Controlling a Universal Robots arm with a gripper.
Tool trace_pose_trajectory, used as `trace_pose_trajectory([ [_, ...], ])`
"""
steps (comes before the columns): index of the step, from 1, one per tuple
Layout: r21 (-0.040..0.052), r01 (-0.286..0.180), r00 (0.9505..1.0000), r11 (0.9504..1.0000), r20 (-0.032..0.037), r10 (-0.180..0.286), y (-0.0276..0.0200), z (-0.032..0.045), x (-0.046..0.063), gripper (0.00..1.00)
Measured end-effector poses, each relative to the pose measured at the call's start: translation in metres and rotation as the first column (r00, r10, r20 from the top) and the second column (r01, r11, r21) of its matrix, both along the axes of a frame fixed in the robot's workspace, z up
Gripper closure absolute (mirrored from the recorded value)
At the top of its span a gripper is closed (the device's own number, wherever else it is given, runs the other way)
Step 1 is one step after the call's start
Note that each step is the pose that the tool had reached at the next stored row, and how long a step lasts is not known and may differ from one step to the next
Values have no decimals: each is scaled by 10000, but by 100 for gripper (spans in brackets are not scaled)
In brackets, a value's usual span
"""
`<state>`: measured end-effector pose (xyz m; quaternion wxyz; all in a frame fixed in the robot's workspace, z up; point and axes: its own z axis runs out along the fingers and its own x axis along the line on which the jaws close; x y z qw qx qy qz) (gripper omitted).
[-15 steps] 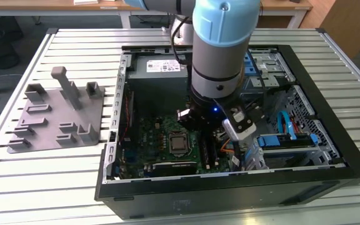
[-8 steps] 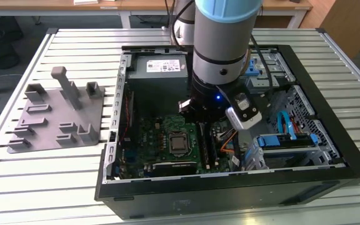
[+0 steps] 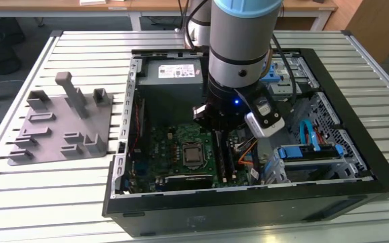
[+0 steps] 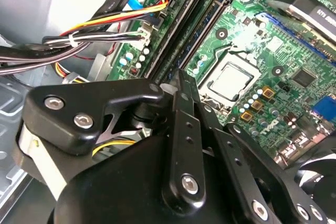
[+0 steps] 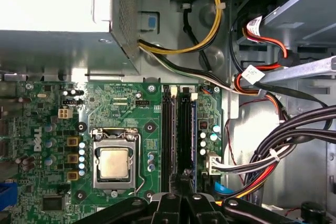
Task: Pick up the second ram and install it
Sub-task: 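Insert the second ram into the second slot, then press down the second ram until it locks into place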
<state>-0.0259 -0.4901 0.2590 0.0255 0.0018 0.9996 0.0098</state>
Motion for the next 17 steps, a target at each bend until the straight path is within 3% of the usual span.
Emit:
trace_pose_trajectory([
  [13,-10,0,10000,10000,-2,0,5,7,0,90],
  [17,-100,0,10000,10000,-21,0,94,-28,9,90],
])
